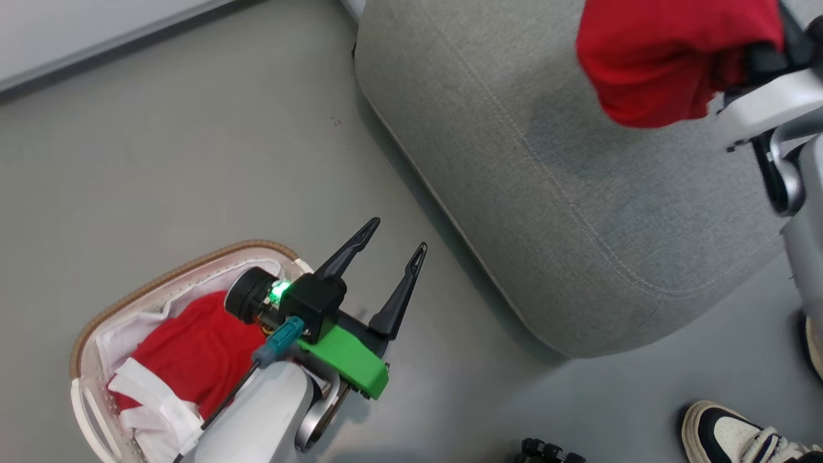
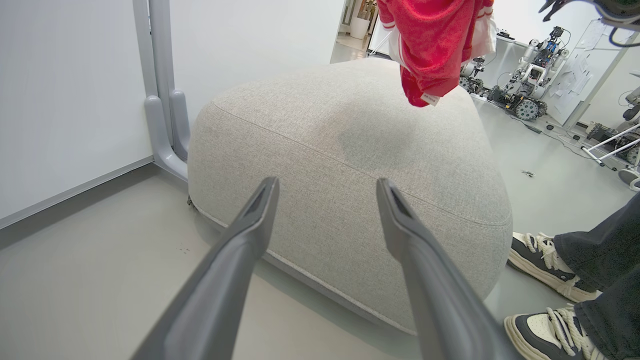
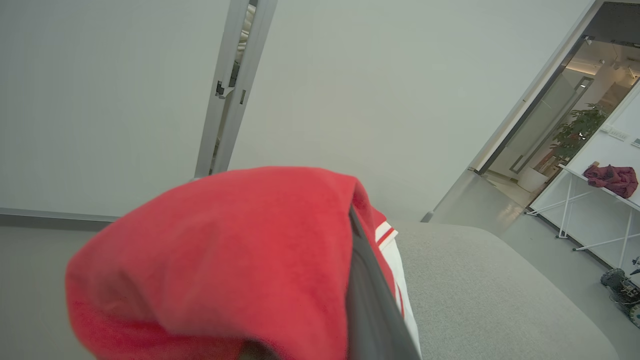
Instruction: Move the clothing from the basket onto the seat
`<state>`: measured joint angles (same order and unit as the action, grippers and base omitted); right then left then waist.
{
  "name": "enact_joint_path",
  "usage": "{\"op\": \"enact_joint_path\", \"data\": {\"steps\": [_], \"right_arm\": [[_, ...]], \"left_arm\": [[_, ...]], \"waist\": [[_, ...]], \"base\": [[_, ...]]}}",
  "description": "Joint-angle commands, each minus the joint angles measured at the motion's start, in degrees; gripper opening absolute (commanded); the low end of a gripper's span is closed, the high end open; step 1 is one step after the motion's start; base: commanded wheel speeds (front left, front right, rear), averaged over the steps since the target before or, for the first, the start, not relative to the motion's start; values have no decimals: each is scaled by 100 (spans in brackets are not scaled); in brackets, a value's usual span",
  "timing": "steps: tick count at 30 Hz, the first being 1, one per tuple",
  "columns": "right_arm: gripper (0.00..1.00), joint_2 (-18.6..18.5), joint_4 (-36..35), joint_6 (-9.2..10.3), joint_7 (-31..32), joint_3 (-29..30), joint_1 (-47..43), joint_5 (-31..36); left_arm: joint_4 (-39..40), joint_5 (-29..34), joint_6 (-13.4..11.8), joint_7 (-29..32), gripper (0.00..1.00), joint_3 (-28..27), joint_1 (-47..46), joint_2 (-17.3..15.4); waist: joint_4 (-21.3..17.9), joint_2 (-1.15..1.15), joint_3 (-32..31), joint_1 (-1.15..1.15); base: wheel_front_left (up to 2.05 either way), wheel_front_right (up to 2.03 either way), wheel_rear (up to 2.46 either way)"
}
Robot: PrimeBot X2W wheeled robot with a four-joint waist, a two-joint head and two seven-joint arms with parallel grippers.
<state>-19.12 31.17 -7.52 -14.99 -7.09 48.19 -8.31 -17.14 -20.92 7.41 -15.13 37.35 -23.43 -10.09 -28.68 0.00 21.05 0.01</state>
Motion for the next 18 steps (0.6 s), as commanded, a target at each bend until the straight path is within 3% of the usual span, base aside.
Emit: {"op": "enact_joint_path", "data": {"steps": [1, 9, 18], "right_arm": [[0, -158, 158, 7, -28, 136, 197, 61], [0, -641, 966, 7, -29, 853, 912, 319], [0, -911, 1462, 7, -28, 1486, 1067, 633]], "left_arm": [[-11, 51, 15, -4, 100, 58, -195, -87], [52, 122, 15, -3, 100, 110, -649, -135], [89, 189, 15, -3, 100, 108, -869, -188]], "waist": [[470, 0, 611, -1], [900, 0, 1341, -1], [1221, 0, 1902, -1]], "base": [[0, 0, 0], [0, 0, 0], [0, 0, 0]]}}
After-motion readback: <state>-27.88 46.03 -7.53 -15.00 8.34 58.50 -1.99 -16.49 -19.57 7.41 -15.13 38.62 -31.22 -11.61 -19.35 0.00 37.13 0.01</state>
